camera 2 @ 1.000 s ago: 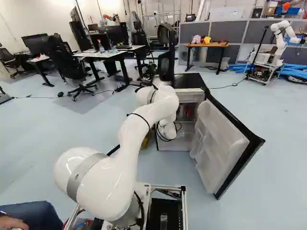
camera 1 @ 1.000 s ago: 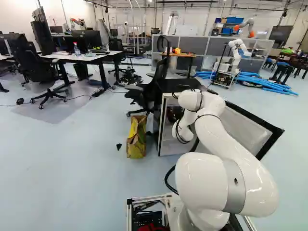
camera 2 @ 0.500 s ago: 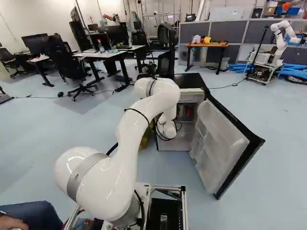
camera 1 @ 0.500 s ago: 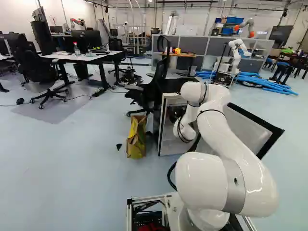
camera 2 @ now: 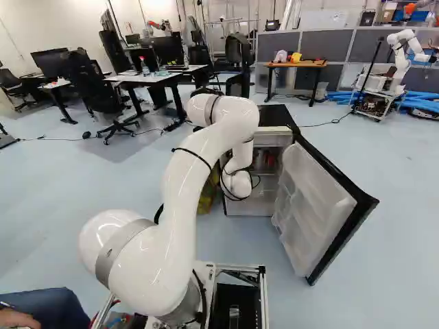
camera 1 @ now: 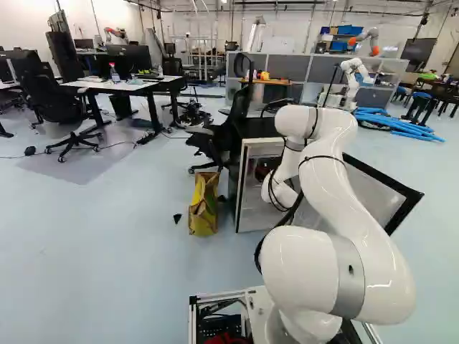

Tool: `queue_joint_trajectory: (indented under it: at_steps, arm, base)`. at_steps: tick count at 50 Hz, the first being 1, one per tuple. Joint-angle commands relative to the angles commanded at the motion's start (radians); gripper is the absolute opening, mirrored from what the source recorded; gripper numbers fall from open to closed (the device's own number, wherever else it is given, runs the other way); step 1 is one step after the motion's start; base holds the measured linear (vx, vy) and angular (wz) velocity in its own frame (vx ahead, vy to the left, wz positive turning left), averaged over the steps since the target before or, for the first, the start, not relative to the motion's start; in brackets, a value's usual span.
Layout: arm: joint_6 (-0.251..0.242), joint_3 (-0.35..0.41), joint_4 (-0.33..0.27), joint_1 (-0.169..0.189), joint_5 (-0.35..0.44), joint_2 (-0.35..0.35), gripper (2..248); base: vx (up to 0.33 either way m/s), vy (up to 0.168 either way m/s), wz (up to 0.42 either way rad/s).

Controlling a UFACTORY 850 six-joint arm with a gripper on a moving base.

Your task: Grab a drink from the fridge

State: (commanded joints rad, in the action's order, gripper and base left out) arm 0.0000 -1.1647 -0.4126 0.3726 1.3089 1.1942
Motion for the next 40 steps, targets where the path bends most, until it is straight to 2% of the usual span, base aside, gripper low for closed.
queue_joint_trajectory:
  at_steps: [40]
  arm:
    - [0.0, 0.32, 0.0, 0.036, 0.0, -0.255, 94]
  base:
    - [0.0, 0.0, 0.0]
